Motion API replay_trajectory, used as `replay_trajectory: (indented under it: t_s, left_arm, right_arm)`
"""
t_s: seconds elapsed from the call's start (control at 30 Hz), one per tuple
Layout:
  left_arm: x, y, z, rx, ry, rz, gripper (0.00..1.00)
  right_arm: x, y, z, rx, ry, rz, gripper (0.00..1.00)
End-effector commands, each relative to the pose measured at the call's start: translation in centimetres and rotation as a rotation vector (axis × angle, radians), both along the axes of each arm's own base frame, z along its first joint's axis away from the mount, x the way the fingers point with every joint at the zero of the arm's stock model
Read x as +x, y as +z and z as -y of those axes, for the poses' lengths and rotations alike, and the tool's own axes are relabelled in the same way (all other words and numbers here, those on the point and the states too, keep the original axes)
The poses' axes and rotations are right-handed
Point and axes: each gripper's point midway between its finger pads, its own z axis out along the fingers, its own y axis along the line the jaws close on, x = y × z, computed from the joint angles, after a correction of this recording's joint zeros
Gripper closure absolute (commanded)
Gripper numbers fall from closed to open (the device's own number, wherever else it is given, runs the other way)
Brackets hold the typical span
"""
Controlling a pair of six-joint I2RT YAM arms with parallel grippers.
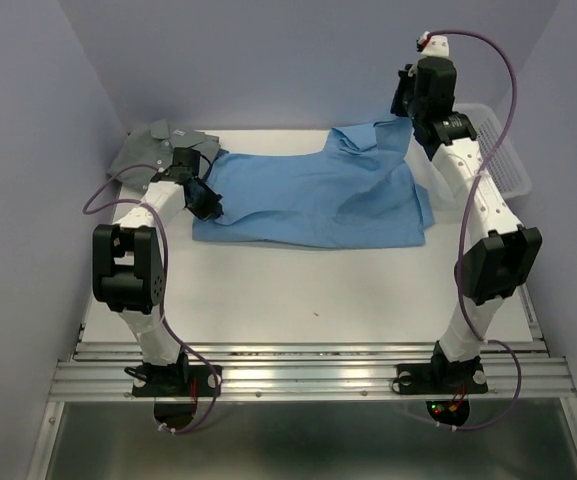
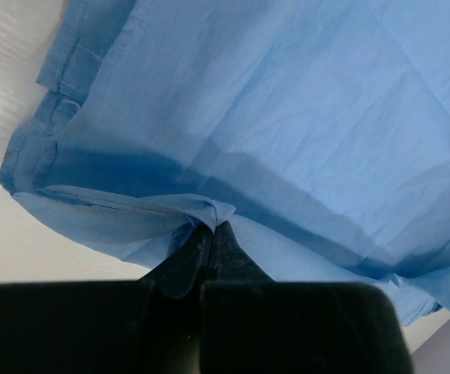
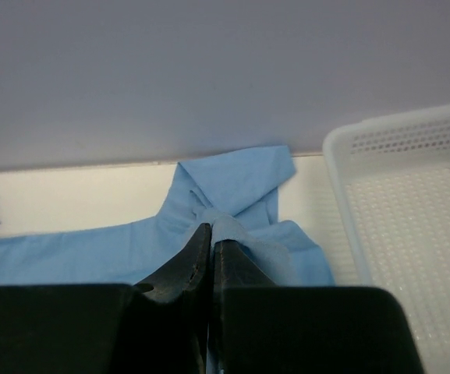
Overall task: Fold and stack the long sleeve shirts
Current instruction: Fold the shirt
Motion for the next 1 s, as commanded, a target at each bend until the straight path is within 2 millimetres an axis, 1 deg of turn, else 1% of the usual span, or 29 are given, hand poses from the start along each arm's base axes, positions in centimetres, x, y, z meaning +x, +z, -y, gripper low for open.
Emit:
replay_trajectory:
  t_s: [0.0,0.03,0.1,0.13,0.17,0.2,0.23,0.27,0.3,0.33,0.37,0.4,0.43,0.47,0.5,0.57,0.6,0.63,0.7,0.73,0.77,0.8,0.83,0.87,0.9,0.93,0.97]
  left_arm:
    - [1.1,0.8,-0.8,0.020,0.048,0.013,1.00]
    - [1.0,0.6,-0.9,0.021,0.053,0.008,1.00]
    - [1.0,0.3,-1.0,0.025,0.059,-0.002,1.00]
    - [1.0,0.2,-1.0,0.027,0.061,-0.007,1.00]
    - [0.9,0.1,-1.0,0.030,0.063,-0.016,0.98]
    - [0.9,0.0,-1.1,0.034,0.068,-0.020,0.94]
    - [0.7,-0.1,-1.2,0.038,0.075,-0.028,0.85]
    - [0.6,0.0,-1.4,0.043,0.085,-0.027,0.76]
    - [0.6,0.1,-1.6,0.045,0.095,-0.022,0.52]
    - [0.6,0.1,-1.8,0.046,0.097,-0.019,0.39]
    - [0.7,0.4,-2.1,0.050,0.106,-0.013,0.29]
    - [0.8,0.6,-2.3,0.053,0.113,-0.008,0.12]
    - [1.2,1.3,-2.5,0.056,0.118,0.012,0.01]
    - [1.3,1.7,-2.6,0.058,0.119,0.022,0.01]
    - [1.5,2.1,-2.6,0.058,0.117,0.034,0.01]
    - [1.5,2.6,-2.6,0.058,0.112,0.047,0.01]
    - [1.4,3.1,-2.6,0.058,0.115,0.059,0.01]
    - [1.1,3.0,-2.6,0.058,0.113,0.058,0.01]
    - [0.6,3.5,-2.7,0.062,0.113,0.061,0.01]
    - [0.4,3.6,-2.9,0.074,0.121,0.066,0.01]
    - [0.3,4.0,-3.4,0.091,0.133,0.083,0.01]
    - [0.2,4.3,-3.4,0.093,0.131,0.094,0.01]
    - [0.0,4.3,-3.5,0.096,0.129,0.098,0.01]
    - [-0.1,4.5,-3.4,0.095,0.128,0.106,0.01]
    - [-0.2,5.1,-3.3,0.093,0.119,0.124,0.01]
    - [-0.3,5.2,-3.2,0.092,0.112,0.129,0.01]
    - [-0.6,5.5,-3.1,0.092,0.101,0.140,0.01]
  right_arm:
    - [2.3,3.2,-3.2,-0.006,0.156,0.140,0.99]
    - [3.1,2.1,-3.6,-0.013,0.171,0.131,0.99]
    - [4.0,1.9,-4.5,-0.011,0.215,0.154,1.00]
    - [4.8,0.8,-4.8,0.005,0.215,0.135,0.99]
    - [5.0,1.0,-4.9,0.016,0.212,0.135,0.99]
    - [5.2,0.8,-4.8,0.024,0.201,0.130,0.99]
    - [5.1,0.7,-4.8,0.048,0.194,0.126,0.99]
    - [5.1,-0.1,-4.8,0.053,0.191,0.111,0.99]
    - [4.9,-0.4,-4.9,0.066,0.194,0.105,0.99]
    - [4.7,-0.6,-5.1,0.070,0.201,0.103,0.99]
    - [4.3,-1.0,-5.1,0.073,0.209,0.095,0.99]
    - [4.1,-1.1,-5.4,0.078,0.224,0.091,0.99]
    - [3.8,-1.0,-5.4,0.086,0.224,0.090,0.99]
    - [3.6,-1.3,-5.3,0.086,0.225,0.084,0.99]
    - [3.4,-2.2,-5.3,0.088,0.224,0.063,0.99]
    - [3.0,-2.5,-5.3,0.102,0.221,0.052,0.99]
    - [2.6,-2.3,-5.4,0.113,0.228,0.052,0.99]
    - [2.3,-2.9,-5.5,0.136,0.225,0.035,0.99]
    - [1.5,-2.9,-5.5,0.172,0.216,0.025,0.99]
    - [1.2,-3.0,-5.3,0.178,0.208,0.019,0.99]
    - [0.7,-3.2,-5.8,0.180,0.208,0.003,0.99]
    - [0.4,-3.2,-5.2,0.184,0.175,0.001,0.97]
    - [-0.6,-3.3,-5.6,0.217,0.161,-0.009,0.96]
    - [-1.0,-2.7,-5.3,0.242,0.139,-0.005,0.96]
    - [-1.8,-4.1,-5.6,0.250,0.103,-0.045,0.96]
    - [-2.5,-4.3,-5.7,0.306,0.061,-0.055,0.98]
    - [-4.2,-4.8,-6.2,0.317,0.040,-0.072,0.99]
